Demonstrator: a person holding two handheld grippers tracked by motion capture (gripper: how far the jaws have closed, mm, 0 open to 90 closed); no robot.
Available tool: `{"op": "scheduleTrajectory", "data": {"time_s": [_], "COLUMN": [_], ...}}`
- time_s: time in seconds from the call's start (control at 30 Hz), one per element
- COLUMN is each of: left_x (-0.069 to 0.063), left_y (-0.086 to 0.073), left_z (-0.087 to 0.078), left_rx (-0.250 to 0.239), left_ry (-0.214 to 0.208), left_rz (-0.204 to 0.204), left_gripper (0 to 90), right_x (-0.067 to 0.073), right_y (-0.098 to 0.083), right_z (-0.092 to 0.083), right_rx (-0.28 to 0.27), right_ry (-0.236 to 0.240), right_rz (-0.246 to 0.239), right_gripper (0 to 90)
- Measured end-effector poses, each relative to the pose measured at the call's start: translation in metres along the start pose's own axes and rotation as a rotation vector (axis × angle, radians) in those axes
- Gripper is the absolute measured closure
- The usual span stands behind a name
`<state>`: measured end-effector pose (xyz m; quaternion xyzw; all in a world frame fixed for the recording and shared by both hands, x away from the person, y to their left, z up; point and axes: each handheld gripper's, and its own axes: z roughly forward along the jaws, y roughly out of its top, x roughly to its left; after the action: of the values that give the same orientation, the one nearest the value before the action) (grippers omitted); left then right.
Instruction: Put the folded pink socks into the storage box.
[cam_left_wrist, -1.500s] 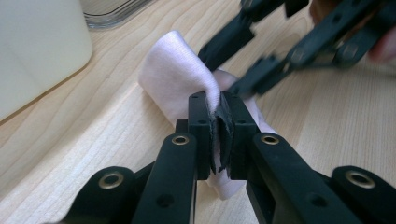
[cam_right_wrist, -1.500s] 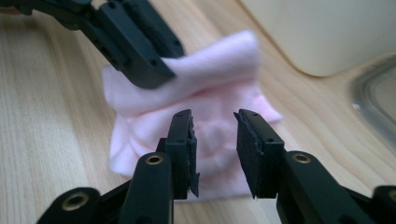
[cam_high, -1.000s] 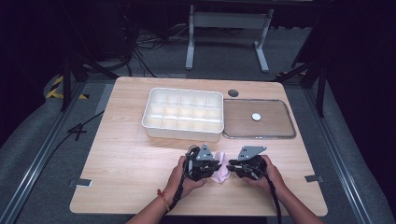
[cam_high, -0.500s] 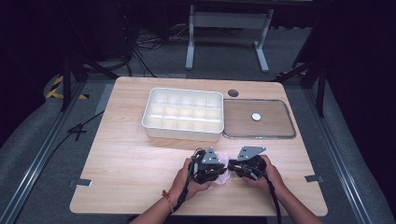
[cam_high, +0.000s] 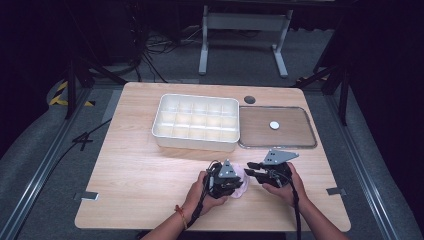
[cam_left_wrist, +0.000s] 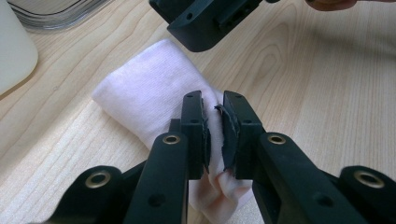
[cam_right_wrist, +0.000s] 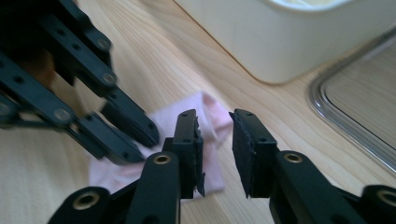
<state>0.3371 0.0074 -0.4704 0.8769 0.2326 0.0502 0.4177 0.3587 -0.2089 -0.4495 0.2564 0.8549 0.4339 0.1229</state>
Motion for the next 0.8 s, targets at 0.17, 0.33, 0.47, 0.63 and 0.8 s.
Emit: {"op": "scheduleTrajectory", "data": {"time_s": [0.17,0.33,0.47,0.63,0.8], "left_x": [0.0,-0.001,0.005,0.018,0.009], "left_y": [0.0,-0.001,0.003,0.003,-0.002], "left_z": [0.0,-0.002,-0.019,-0.036,-0.02], "left_rx": [-0.005,-0.014,-0.058,-0.108,-0.038], "left_ry": [0.0,-0.027,-0.056,-0.046,-0.064], "left_rz": [0.001,0.019,0.016,-0.018,0.067], "left_gripper": [78.8,72.1,69.3,74.0,74.8], "right_x": [0.005,-0.002,-0.006,-0.008,-0.004], "right_y": [0.006,0.001,-0.004,-0.008,-0.007], "right_z": [0.01,0.021,0.025,0.024,0.024], "right_rx": [0.014,0.07,0.092,0.095,0.101], "right_ry": [0.005,0.002,0.02,0.02,0.001], "right_rz": [-0.01,0.012,0.035,0.032,0.007], "right_gripper": [69.7,70.2,74.8,77.0,78.1]}}
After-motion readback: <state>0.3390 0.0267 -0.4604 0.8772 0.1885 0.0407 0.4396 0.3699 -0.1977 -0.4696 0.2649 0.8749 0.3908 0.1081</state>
